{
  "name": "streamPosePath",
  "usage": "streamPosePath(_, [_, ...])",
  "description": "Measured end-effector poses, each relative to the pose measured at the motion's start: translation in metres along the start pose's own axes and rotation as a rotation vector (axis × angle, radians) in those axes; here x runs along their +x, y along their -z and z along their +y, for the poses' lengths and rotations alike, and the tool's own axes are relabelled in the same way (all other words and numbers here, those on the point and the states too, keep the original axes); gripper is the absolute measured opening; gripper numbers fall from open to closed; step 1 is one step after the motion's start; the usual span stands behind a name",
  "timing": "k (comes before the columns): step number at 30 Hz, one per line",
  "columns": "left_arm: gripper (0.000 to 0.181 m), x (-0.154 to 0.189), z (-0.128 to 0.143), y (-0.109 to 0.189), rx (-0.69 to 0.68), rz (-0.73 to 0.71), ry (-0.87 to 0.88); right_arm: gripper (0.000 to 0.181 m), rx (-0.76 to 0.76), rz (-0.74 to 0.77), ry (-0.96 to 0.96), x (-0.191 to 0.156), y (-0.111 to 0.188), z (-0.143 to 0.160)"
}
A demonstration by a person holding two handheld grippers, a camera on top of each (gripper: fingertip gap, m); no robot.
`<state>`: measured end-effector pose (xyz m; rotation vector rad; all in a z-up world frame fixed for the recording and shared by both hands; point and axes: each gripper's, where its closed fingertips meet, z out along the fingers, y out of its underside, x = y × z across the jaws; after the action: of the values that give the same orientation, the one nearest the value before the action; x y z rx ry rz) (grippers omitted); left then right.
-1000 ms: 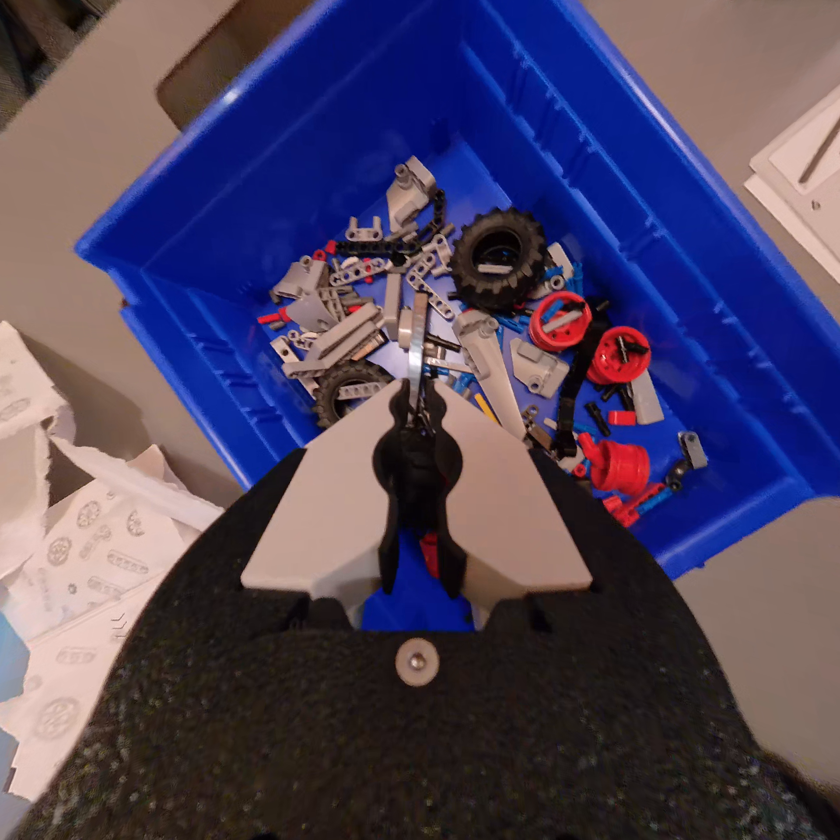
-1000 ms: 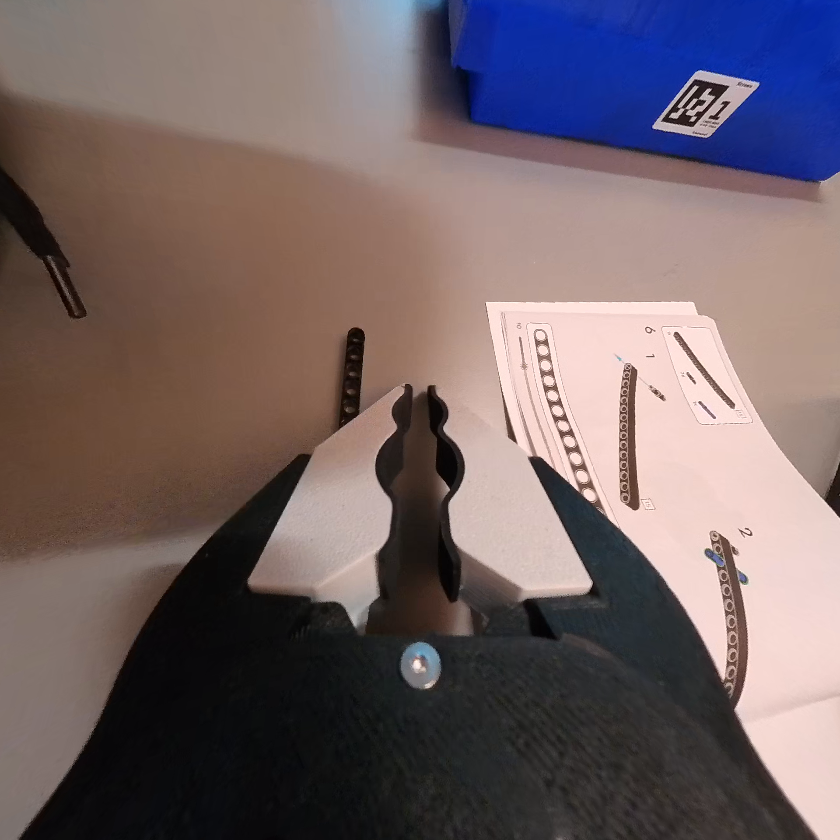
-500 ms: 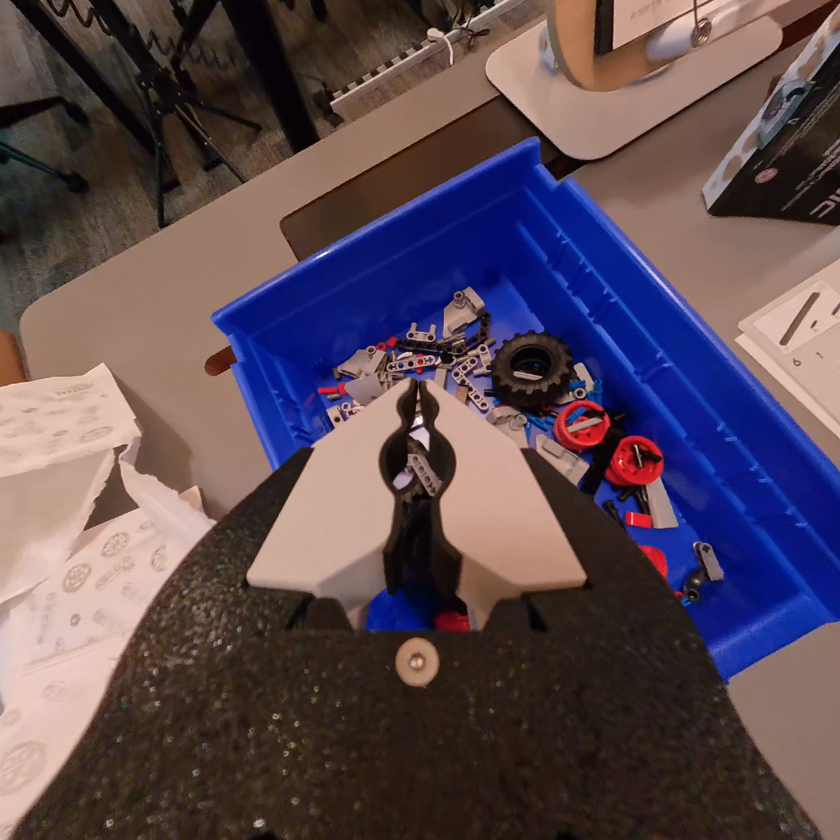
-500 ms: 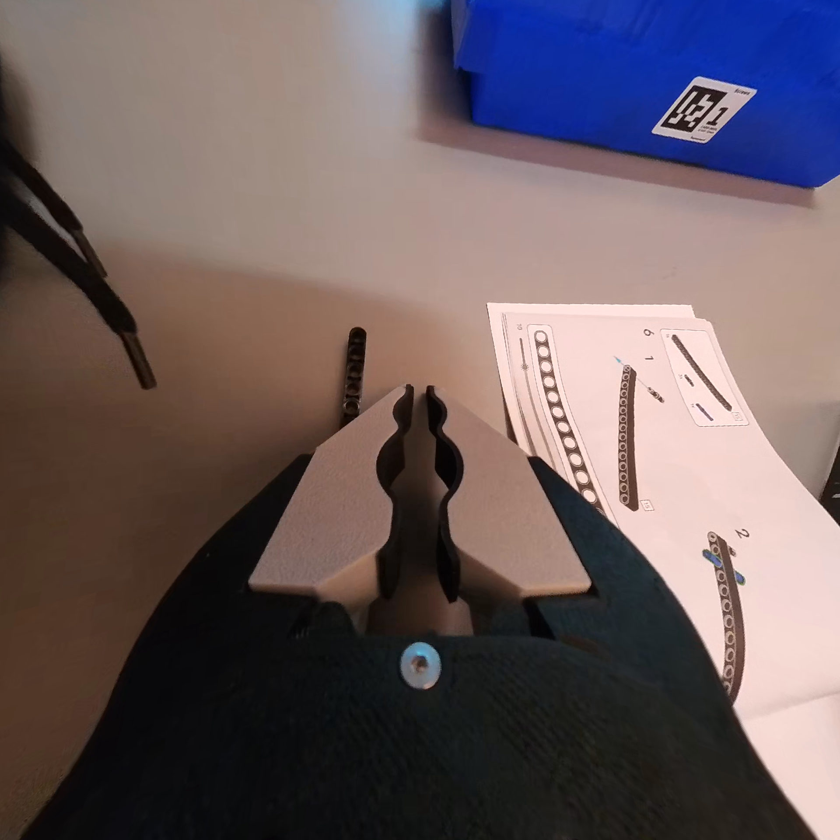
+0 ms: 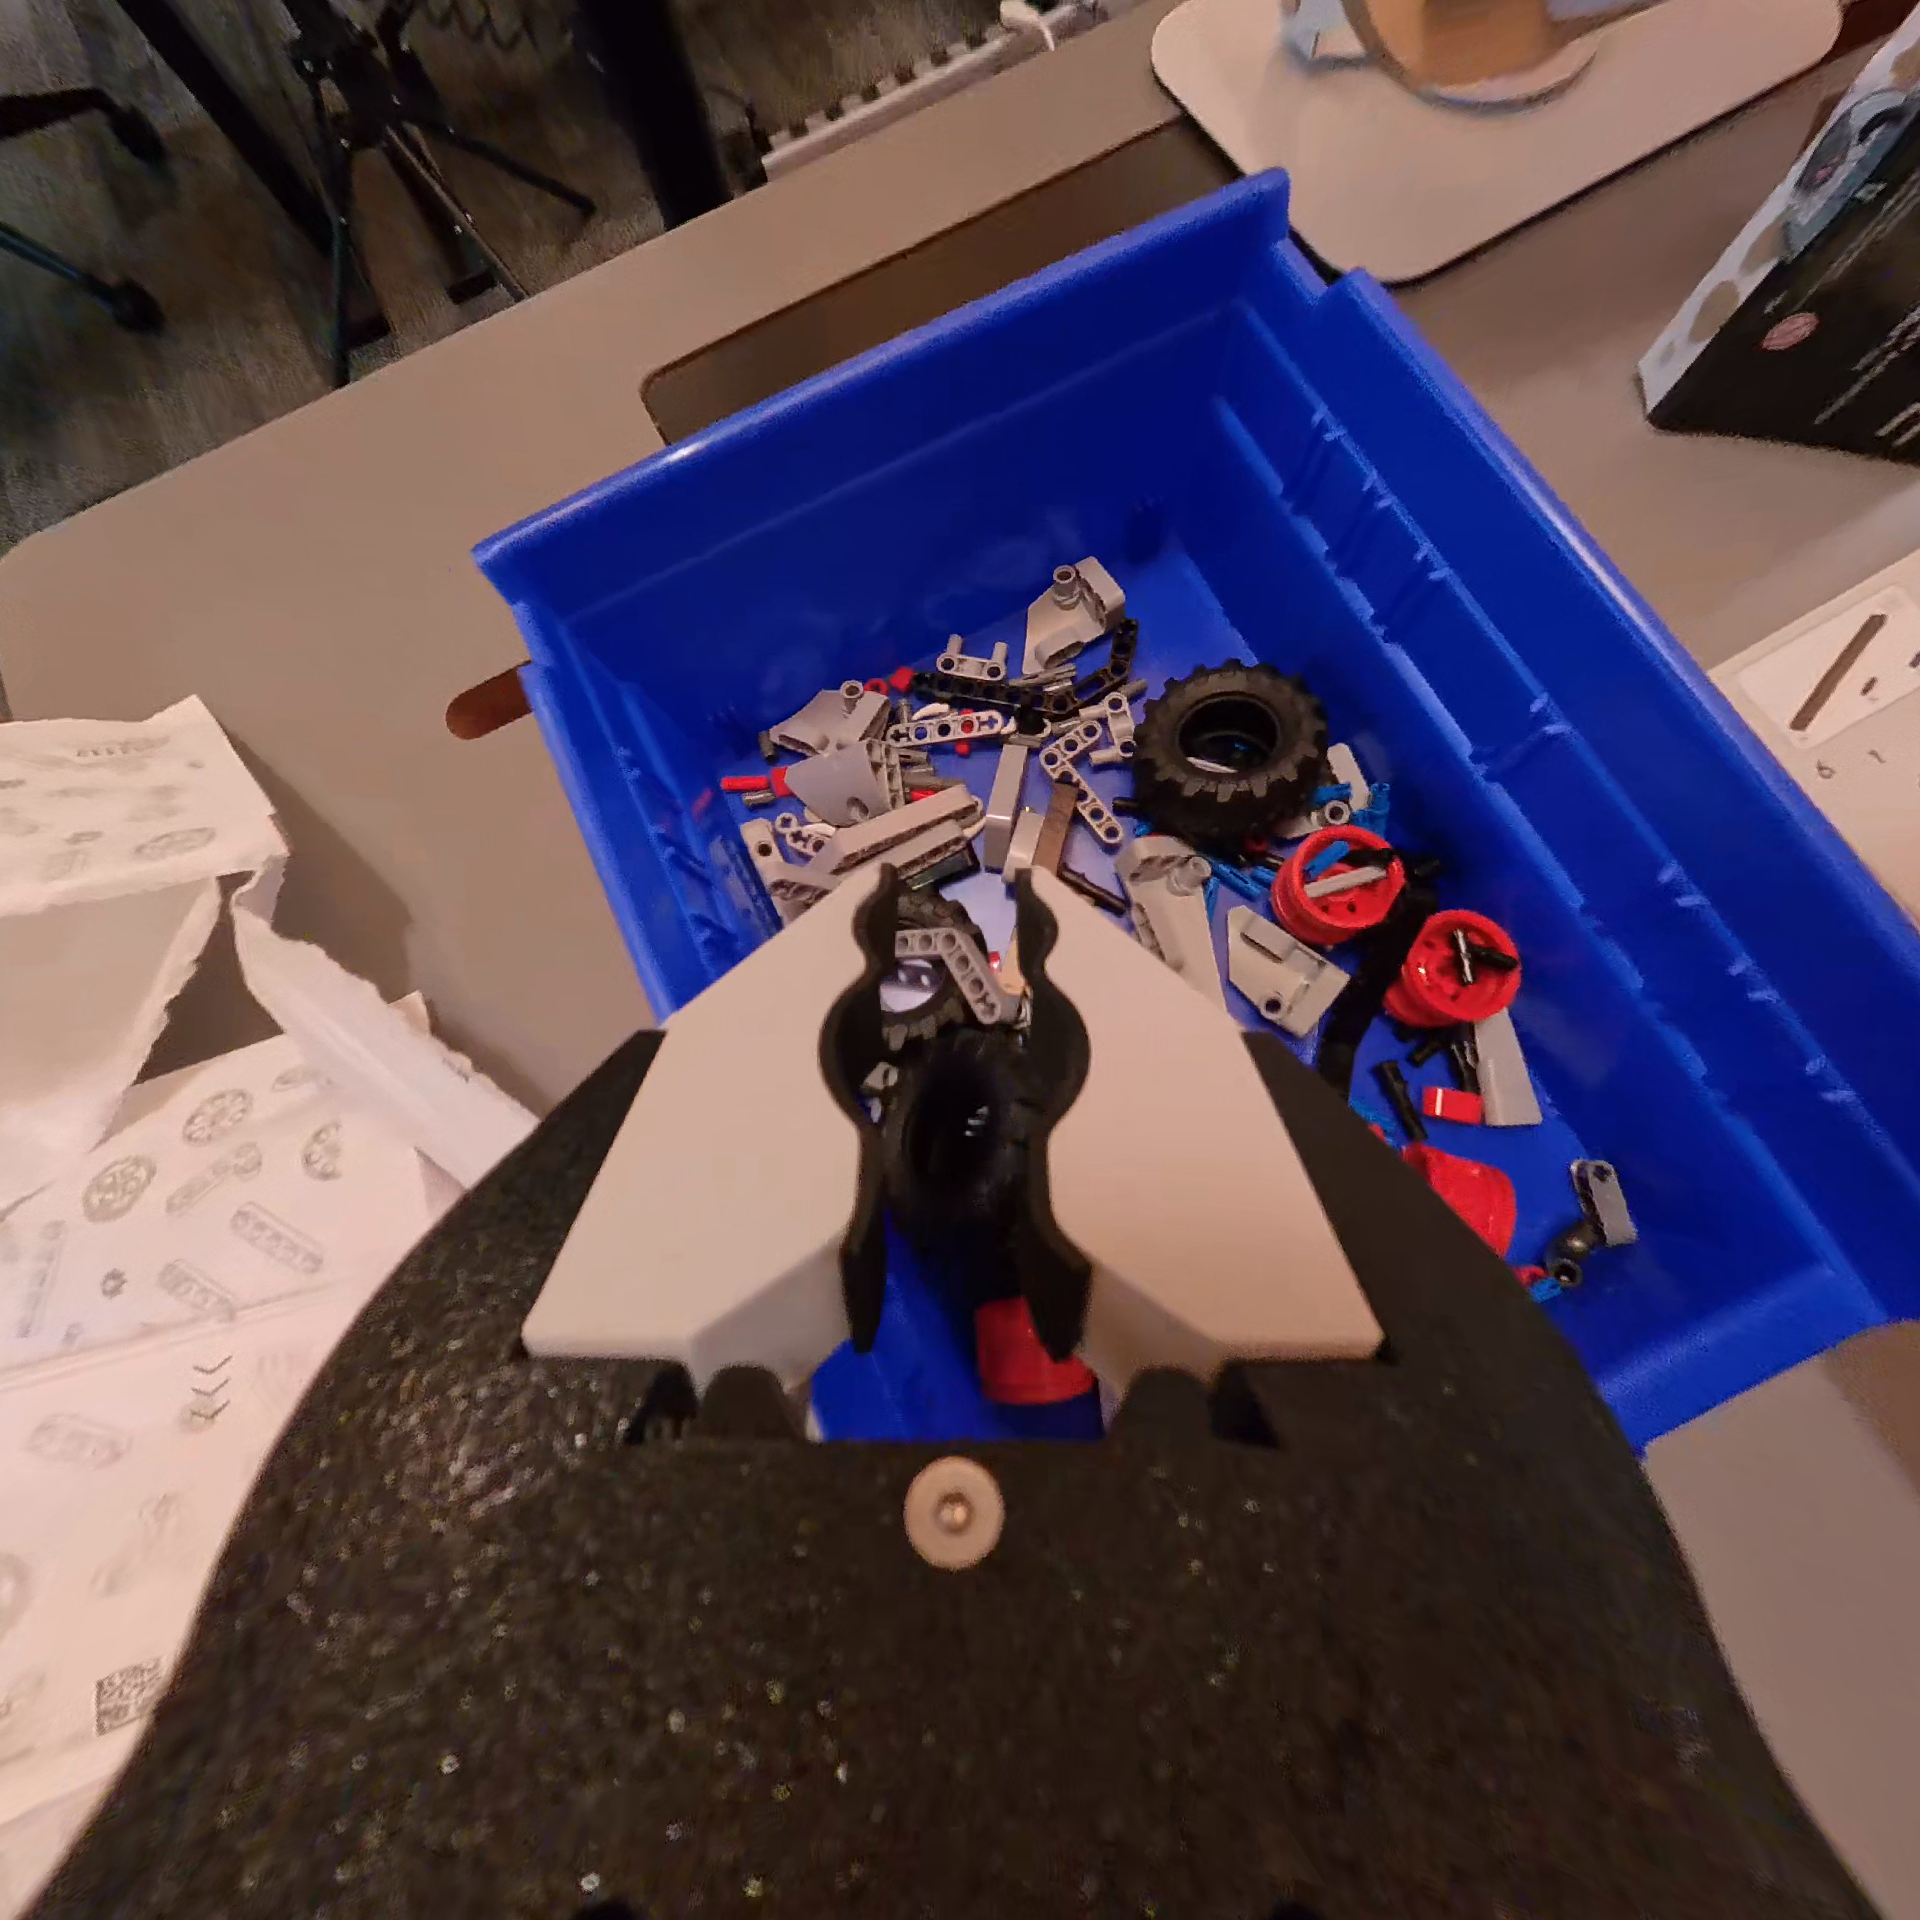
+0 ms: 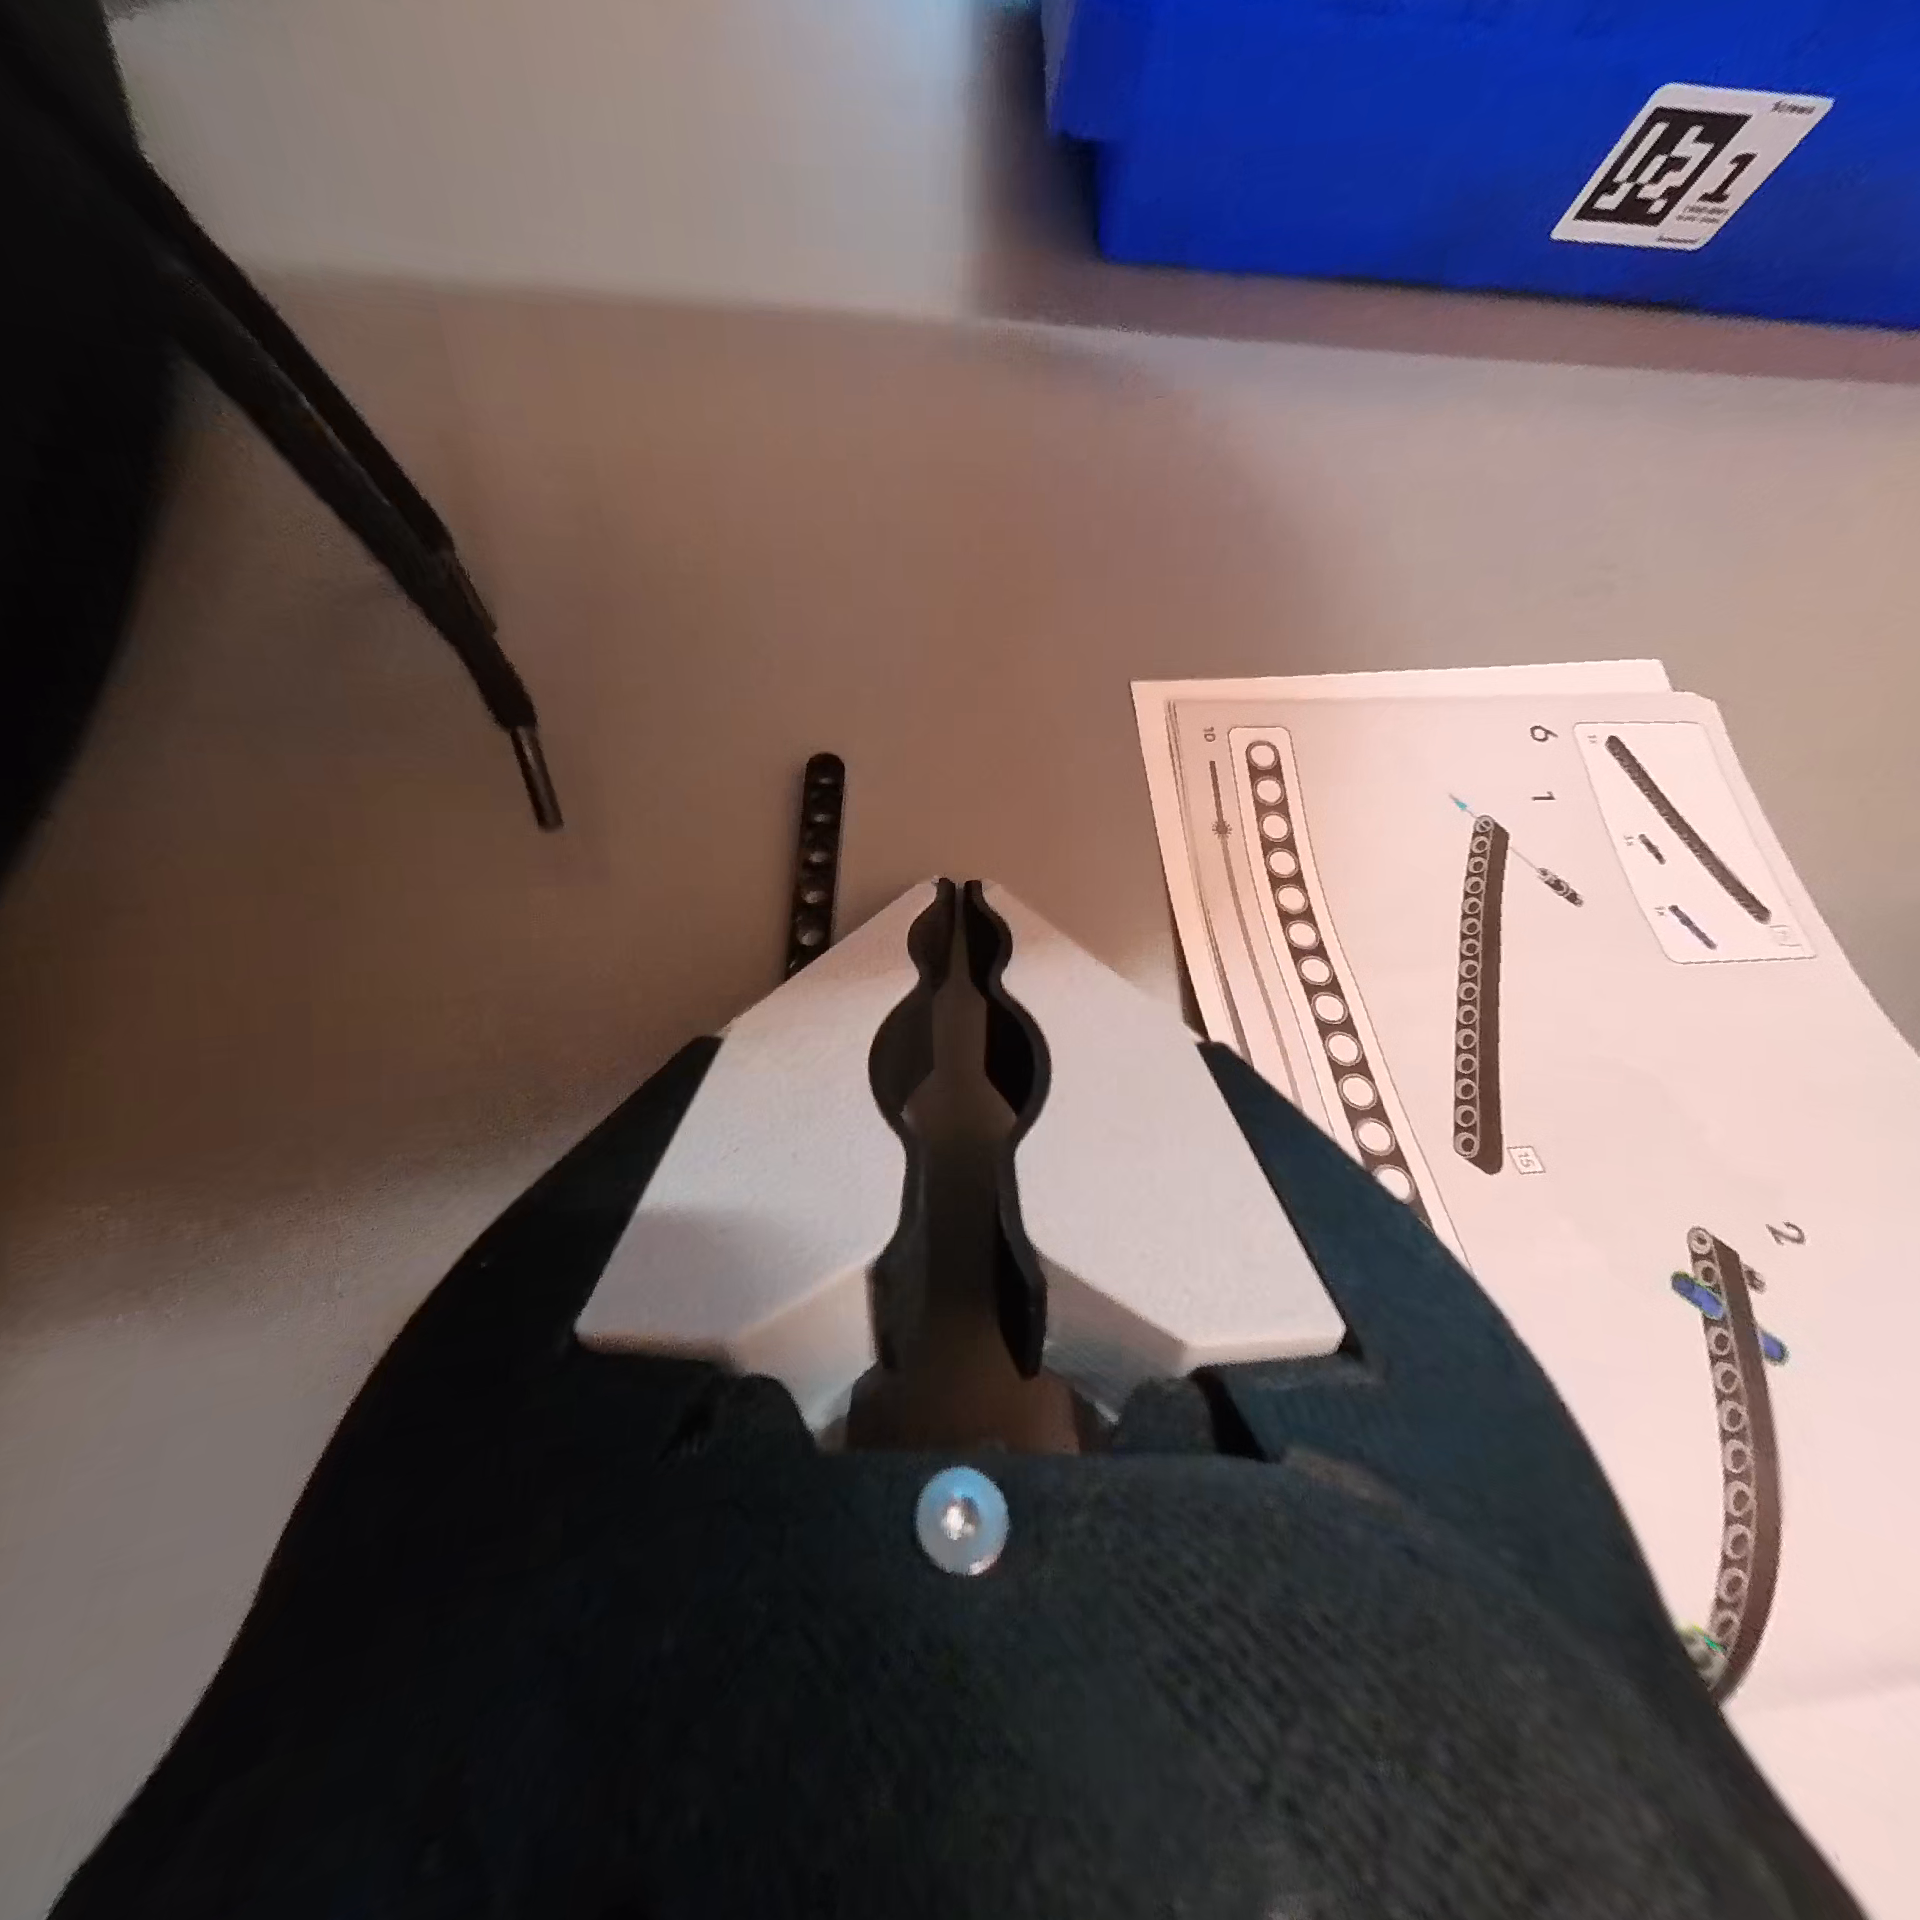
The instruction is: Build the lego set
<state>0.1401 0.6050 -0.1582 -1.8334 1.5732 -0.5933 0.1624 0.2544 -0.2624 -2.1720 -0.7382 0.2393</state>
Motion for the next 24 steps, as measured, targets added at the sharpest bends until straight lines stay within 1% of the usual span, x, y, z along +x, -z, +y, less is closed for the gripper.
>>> streamPosePath(1, [0.022,-0.003,0.000,0.005,0.024,-0.007,0.010,0.000,0.000,-0.008,-0.009,0.000,0.000,0.000])
streamPosePath(4, [0.028,-0.017,0.006,0.019,0.078,-0.045,0.043,0.000,0.000,-0.014,-0.017,0.000,0.000,0.000])
streamPosePath(7, [0.035,-0.034,0.025,0.029,0.064,-0.118,0.069,0.000,0.000,-0.015,-0.018,0.000,0.000,0.000])
streamPosePath(9, [0.045,-0.047,0.043,0.032,0.026,-0.191,0.080,0.000,0.000,-0.015,-0.018,0.000,0.000,0.000])
streamPosePath(10, [0.051,-0.047,0.055,0.030,-0.015,-0.190,0.088,0.000,0.000,-0.015,-0.018,0.000,0.000,0.000])
streamPosePath(11, [0.062,-0.042,0.069,0.025,-0.064,-0.159,0.100,0.000,0.000,-0.016,-0.019,0.000,0.000,0.000])
streamPosePath(12, [0.063,-0.037,0.081,0.020,-0.106,-0.134,0.112,0.000,0.000,-0.018,-0.021,0.000,0.000,0.000])
streamPosePath(13, [0.051,-0.034,0.088,0.017,-0.117,-0.122,0.124,0.000,0.000,-0.019,-0.023,0.001,0.000,0.000])
streamPosePath(16, [0.016,-0.015,0.088,0.014,-0.089,-0.019,0.150,0.000,0.000,-0.020,-0.024,0.001,0.000,0.000])
streamPosePath(20, [0.007,-0.019,0.091,0.016,-0.107,-0.091,0.131,0.000,0.000,-0.016,-0.019,0.001,-0.001,0.000])
streamPosePath(24, [0.003,-0.005,0.098,0.026,-0.077,-0.074,0.213,0.000,0.000,-0.011,-0.013,0.001,-0.001,0.000])
